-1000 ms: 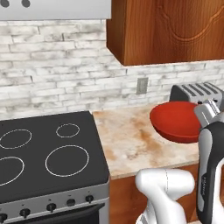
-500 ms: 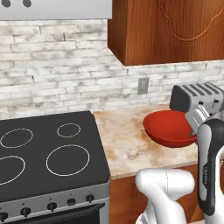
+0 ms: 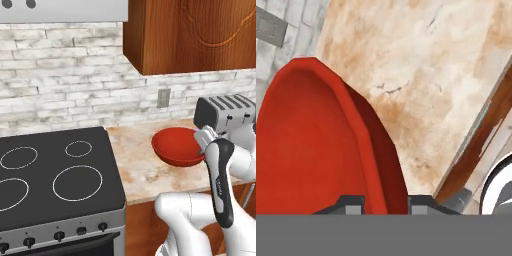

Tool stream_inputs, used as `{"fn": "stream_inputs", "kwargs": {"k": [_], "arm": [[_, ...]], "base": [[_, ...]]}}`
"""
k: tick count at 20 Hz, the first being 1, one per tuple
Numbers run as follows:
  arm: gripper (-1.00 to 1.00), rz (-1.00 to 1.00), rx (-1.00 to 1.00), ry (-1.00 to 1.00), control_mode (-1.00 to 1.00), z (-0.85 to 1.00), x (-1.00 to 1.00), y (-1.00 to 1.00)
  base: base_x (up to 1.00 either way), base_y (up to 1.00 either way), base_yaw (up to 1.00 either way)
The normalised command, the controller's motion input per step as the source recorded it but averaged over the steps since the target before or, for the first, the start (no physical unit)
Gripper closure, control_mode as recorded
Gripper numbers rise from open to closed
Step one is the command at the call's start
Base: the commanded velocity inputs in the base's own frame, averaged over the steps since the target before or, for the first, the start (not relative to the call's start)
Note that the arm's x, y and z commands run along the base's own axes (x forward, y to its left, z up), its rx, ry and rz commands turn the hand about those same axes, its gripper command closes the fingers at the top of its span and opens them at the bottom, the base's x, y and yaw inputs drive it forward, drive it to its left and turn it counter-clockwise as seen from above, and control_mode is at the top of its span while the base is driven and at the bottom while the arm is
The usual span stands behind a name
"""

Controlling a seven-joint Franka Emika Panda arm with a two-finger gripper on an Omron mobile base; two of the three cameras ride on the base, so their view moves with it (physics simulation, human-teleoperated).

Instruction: Clear the mugs and bowl far away from the sink.

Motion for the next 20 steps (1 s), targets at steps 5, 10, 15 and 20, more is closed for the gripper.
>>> {"fn": "stream_inputs", "kwargs": {"k": [5,10,15,20], "arm": [[1.0,0.07,0.0,0.0,-1.0,-0.48,0.9,0.0],[1.0,0.02,0.0,0.04,-1.0,-0.28,0.72,0.0],[1.0,0.0,0.0,0.07,-1.0,-0.19,0.71,0.0],[1.0,0.0,0.0,0.04,-1.0,-0.25,0.58,0.0]], "base": [[0.0,0.0,0.0],[0.0,0.0,0.0],[0.0,0.0,0.0],[0.0,0.0,0.0]]}}
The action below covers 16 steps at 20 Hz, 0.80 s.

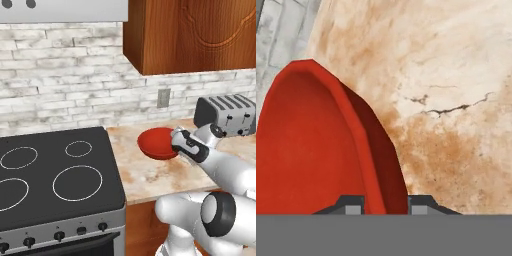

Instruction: Clear the mugs and bowl far away from the sink.

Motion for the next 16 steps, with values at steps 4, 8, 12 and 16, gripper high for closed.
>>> {"fn": "stream_inputs", "kwargs": {"k": [4,8,12,16], "arm": [[1.0,0.0,0.0,0.04,-1.0,-0.36,0.4,-0.03],[1.0,0.0,0.0,0.01,-1.0,-0.47,0.23,-0.05],[1.0,0.0,0.0,0.0,-1.0,-0.46,0.24,-0.08],[1.0,0.0,0.0,0.0,-1.0,-0.51,0.23,-0.08]], "base": [[0.0,0.0,0.0],[0.0,0.0,0.0],[0.0,0.0,0.0],[0.0,0.0,0.0]]}}
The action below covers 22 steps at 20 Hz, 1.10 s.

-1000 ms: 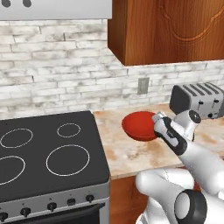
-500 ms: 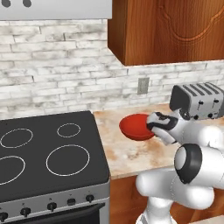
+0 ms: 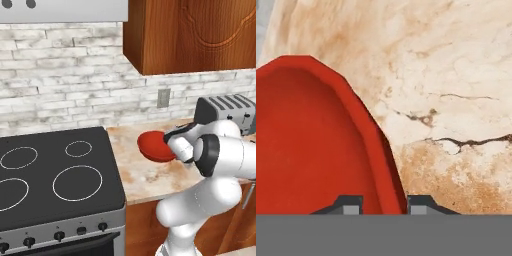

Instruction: Clear the mugs and bowl far away from the sink.

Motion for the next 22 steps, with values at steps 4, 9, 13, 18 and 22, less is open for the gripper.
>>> {"fn": "stream_inputs", "kwargs": {"k": [4,9,13,18,22], "arm": [[-1.0,0.0,0.0,0.0,-1.0,-0.4,0.18,-0.02],[-1.0,0.0,0.01,-0.04,-1.0,0.1,0.03,-0.03],[-1.0,0.03,0.02,-0.09,-1.0,0.33,0.0,-0.01],[-1.0,0.01,0.01,-0.12,-1.0,0.87,-0.36,-0.02],[-1.0,0.0,0.03,-0.02,-1.0,1.0,-0.49,-0.12]], "base": [[0.0,0.0,0.0],[0.0,0.0,0.0],[0.0,0.0,0.0],[0.0,0.0,0.0],[0.0,0.0,0.0]]}}
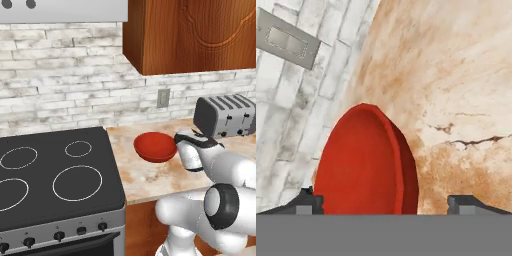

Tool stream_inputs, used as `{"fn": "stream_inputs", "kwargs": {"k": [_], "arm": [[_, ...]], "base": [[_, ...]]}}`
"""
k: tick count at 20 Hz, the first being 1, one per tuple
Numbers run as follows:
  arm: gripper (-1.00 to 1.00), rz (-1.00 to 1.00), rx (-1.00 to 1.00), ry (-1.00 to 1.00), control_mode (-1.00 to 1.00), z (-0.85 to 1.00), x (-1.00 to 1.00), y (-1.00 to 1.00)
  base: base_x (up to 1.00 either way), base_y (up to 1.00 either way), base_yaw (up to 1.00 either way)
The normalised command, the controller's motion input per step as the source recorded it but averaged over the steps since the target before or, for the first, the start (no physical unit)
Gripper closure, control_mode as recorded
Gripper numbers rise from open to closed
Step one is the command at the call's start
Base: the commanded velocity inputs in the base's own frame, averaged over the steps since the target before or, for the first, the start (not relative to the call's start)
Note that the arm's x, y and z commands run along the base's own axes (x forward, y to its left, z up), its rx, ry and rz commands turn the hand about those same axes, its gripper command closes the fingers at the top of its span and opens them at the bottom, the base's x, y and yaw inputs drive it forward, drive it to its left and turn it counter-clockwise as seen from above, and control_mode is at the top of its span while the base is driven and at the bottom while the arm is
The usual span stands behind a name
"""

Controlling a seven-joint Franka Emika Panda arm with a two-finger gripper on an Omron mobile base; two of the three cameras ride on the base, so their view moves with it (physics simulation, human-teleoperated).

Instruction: Clear the mugs and bowl far away from the sink.

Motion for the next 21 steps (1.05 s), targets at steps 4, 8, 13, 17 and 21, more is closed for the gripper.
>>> {"fn": "stream_inputs", "kwargs": {"k": [4,8,13,17,21], "arm": [[-1.0,0.0,0.06,0.0,-1.0,1.0,-0.62,-0.25],[-1.0,0.0,0.01,0.0,-1.0,1.0,-0.36,-0.18],[-1.0,0.0,0.0,-0.02,-1.0,0.93,-0.64,-0.17],[-1.0,0.0,0.0,-0.26,-1.0,0.67,-1.0,-0.1],[-1.0,0.0,0.0,-0.17,-1.0,0.7,-1.0,0.0]], "base": [[0.0,0.0,0.0],[0.0,0.0,0.0],[0.0,0.0,0.0],[0.0,0.0,0.0],[0.0,0.0,0.0]]}}
